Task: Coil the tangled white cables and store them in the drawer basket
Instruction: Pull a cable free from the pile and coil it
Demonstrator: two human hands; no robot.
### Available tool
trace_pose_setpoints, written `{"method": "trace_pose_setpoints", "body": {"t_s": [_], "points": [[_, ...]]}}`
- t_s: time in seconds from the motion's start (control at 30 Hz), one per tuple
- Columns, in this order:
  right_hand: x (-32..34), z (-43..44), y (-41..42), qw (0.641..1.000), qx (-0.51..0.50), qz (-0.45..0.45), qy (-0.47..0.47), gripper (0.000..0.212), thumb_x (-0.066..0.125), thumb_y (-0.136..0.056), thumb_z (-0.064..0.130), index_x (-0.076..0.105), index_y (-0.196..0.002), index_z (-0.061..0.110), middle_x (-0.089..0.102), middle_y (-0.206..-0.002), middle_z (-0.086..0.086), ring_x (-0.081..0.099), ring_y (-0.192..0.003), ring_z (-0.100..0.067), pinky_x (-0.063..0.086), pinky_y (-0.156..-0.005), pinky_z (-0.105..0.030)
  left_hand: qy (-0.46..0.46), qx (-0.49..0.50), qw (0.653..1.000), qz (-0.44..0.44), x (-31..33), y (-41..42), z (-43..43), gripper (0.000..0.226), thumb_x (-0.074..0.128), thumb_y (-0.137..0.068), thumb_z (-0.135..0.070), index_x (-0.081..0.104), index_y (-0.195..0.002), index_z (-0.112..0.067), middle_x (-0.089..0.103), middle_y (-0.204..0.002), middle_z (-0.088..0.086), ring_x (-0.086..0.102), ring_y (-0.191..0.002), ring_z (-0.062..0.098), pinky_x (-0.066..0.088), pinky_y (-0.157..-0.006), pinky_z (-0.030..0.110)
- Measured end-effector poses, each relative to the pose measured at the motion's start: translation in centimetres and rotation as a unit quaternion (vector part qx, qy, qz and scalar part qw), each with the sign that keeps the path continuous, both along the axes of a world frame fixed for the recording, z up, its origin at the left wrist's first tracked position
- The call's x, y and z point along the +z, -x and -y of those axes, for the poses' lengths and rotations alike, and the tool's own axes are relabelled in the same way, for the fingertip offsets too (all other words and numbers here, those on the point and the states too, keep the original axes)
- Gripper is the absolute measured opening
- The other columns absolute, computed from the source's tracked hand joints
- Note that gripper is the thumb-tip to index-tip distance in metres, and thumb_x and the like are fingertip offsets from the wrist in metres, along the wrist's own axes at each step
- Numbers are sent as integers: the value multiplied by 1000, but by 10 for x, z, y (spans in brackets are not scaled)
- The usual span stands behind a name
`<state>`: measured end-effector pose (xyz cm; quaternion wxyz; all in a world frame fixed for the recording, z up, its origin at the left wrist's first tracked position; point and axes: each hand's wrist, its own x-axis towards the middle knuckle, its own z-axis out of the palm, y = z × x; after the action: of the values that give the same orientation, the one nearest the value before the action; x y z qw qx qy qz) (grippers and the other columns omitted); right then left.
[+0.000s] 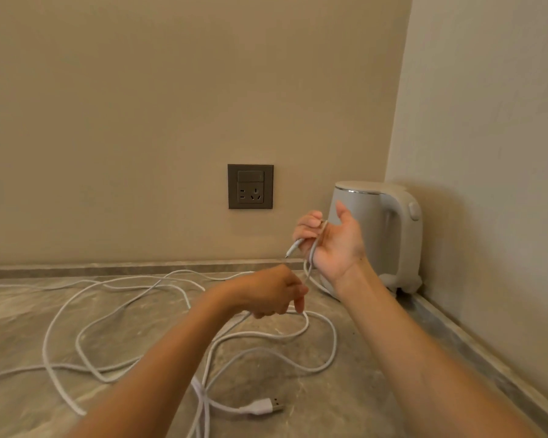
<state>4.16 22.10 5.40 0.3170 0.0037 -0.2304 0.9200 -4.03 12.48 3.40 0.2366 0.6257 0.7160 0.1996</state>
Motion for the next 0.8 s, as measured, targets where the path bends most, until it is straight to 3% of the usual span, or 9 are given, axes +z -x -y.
{"method": "trace_pose_setpoints", "body": {"t_s": [0.13,0.37,0.57,0.63,0.8], "points": [[-3,1,6,984,-114,105,-87,56,27,-97,52,40,-63,10,40,-45,-5,32,-34,-12,29,-38,-16,6,-23,999,-28,12,-1,10,27,41,-99,-22,60,-86,-10,41,-57,0,33,-43,10,30,-38,16],[-18,2,11,881,-229,281,-305,76,6,-92,66,44,-57,10,45,-41,-2,36,-39,-12,28,-45,-24,-52,-14,998,-28,23,8,17,27,49,-95,-25,64,-75,-15,41,-54,-3,30,-35,3,28,-38,15],[-22,5,13,817,-148,358,-428,89,-7,-85,70,45,-55,5,41,-46,-9,36,-37,-13,33,-39,-19,-184,59,981,-4,31,18,18,30,57,-90,-27,67,-70,-7,36,-36,-10,27,-31,3,22,-36,9],[-21,7,15,804,-116,365,-455,89,-9,-83,71,45,-59,5,39,-48,-7,35,-36,-11,33,-38,-19,-230,77,970,9,30,21,17,30,58,-89,-29,66,-68,-9,38,-39,-9,26,-34,4,25,-39,13],[-12,13,11,801,-31,377,-463,89,-8,-79,76,38,-47,7,28,-31,-1,24,-29,-12,29,-40,-21,-357,141,923,-18,28,29,13,32,63,-84,-37,66,-66,-10,45,-48,-3,34,-44,8,29,-51,26]]}}
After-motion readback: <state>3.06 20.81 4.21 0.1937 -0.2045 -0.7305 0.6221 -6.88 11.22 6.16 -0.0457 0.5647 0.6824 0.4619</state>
